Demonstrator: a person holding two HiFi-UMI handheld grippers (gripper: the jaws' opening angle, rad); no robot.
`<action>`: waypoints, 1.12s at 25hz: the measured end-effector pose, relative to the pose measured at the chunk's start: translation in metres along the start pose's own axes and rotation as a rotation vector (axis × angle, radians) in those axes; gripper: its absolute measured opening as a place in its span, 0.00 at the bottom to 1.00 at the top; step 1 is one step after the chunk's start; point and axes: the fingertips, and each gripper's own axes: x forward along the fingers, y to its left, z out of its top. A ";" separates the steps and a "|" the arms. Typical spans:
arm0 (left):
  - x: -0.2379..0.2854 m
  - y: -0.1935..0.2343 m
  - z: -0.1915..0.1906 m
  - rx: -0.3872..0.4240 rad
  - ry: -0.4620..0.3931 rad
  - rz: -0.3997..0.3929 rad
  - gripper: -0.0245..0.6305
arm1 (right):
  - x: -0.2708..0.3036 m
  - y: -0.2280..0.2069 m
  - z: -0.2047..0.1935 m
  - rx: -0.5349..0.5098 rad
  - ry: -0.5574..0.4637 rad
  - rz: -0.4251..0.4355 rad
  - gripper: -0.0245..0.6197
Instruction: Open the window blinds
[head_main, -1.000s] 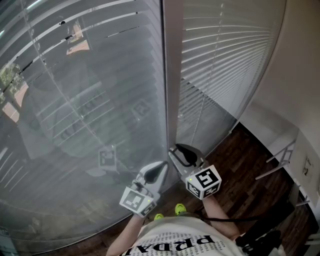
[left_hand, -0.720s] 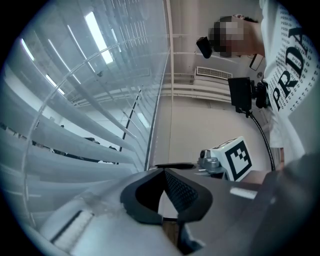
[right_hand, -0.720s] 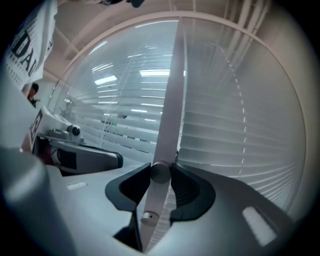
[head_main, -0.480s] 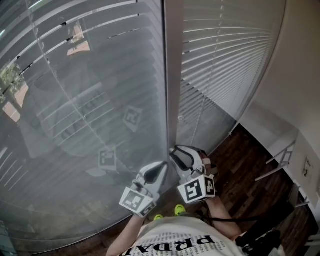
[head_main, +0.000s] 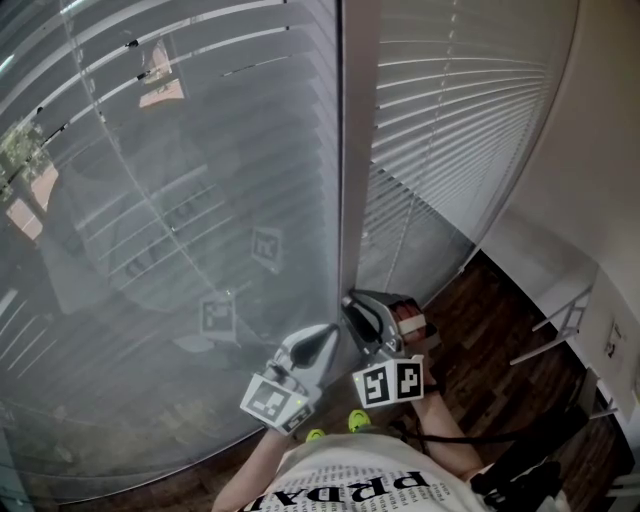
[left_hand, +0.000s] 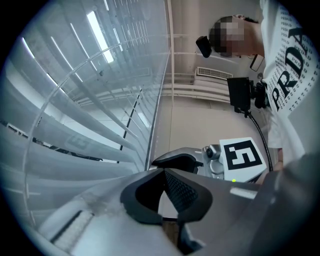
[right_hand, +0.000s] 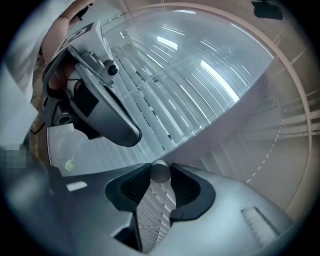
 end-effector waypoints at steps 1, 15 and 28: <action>0.000 0.000 0.000 -0.002 -0.003 -0.001 0.03 | 0.000 0.000 0.000 0.008 -0.002 0.001 0.25; -0.001 0.000 -0.001 0.006 0.003 0.004 0.03 | -0.001 -0.003 0.001 0.206 -0.041 0.024 0.24; -0.003 0.001 0.000 0.002 0.007 0.012 0.03 | -0.001 -0.007 -0.001 0.493 -0.086 0.054 0.24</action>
